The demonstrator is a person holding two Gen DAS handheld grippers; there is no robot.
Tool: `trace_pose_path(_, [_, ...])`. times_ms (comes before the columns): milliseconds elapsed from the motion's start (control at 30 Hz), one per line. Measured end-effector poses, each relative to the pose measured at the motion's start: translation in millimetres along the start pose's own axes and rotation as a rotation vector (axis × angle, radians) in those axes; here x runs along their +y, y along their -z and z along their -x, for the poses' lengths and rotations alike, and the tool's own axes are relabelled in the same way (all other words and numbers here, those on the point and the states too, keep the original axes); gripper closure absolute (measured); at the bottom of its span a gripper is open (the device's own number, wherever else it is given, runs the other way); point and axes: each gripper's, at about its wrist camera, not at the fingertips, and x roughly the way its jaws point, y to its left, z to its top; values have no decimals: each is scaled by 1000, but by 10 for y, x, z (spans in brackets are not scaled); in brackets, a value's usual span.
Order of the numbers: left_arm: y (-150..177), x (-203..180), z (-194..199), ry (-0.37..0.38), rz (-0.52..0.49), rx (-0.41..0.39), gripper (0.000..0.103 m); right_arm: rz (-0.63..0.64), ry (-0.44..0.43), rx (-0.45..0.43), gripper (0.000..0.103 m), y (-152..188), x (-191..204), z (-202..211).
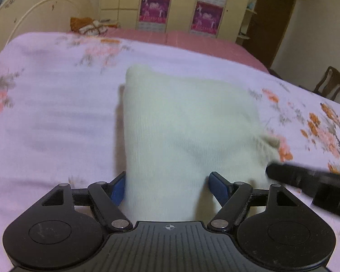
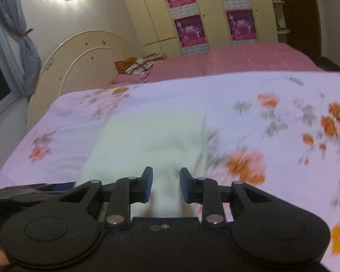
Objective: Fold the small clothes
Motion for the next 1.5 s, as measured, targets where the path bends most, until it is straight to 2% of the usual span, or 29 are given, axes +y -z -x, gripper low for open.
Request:
trace_pose_path(67, [56,6,8,-4,2,-1,25,-28,29,38,77,126,-25,-44])
trace_pose_path(133, [72,4,29,-17,1,7,18,-49,71,80,78,218,-75,-101])
trace_pose_path(167, [76,-2,42,-26,-2,16,9,-53,101,87,75,256,-88,-106])
trace_pose_path(200, [87,-7,56,-31,-6,26,4,-65,112,89,76,283,-95,-73])
trace_pose_path(300, [146,-6,99,-32,-24,48,0,-107,104,62,75,318,-60,104])
trace_pose_path(400, [197,10,132,-31,-18,59,0,-70,114,43,75,372,73,247])
trace_pose_path(467, [209,19,144,-30,-13,66,0,-51,170,92,75,454,104,188])
trace_pose_path(533, [223,5,166,-40,-19,76,0,-92,187,116,75,529,23,143])
trace_pose_path(700, [248,-55,227,-79,-42,115,0,-124,193,76,72,567,71,351])
trace_pose_path(867, [243,-167,427,-151,-105,112,0,-137,175,45,69,594,126,576])
trace_pose_path(1033, [258,-169,833,-144,-63,66,0,-118,140,25,67,556,186,833])
trace_pose_path(1167, [310,-229,1247,-155,-73,31,0,-89,94,10,60,551,233,1097])
trace_pose_path(1333, [509,-415,2011,-291,-117,-114,0,-20,22,-11,53,616,332,1604])
trace_pose_path(1400, [586,-491,2285,-286,-140,-129,0,-9,-7,-25,46,645,364,1845])
trace_pose_path(1467, [652,-556,2521,-269,-143,-114,0,8,-23,-52,34,675,391,2127])
trace_pose_path(1500, [709,-589,2663,-262,-133,-117,0,22,-23,-64,31,692,408,2256])
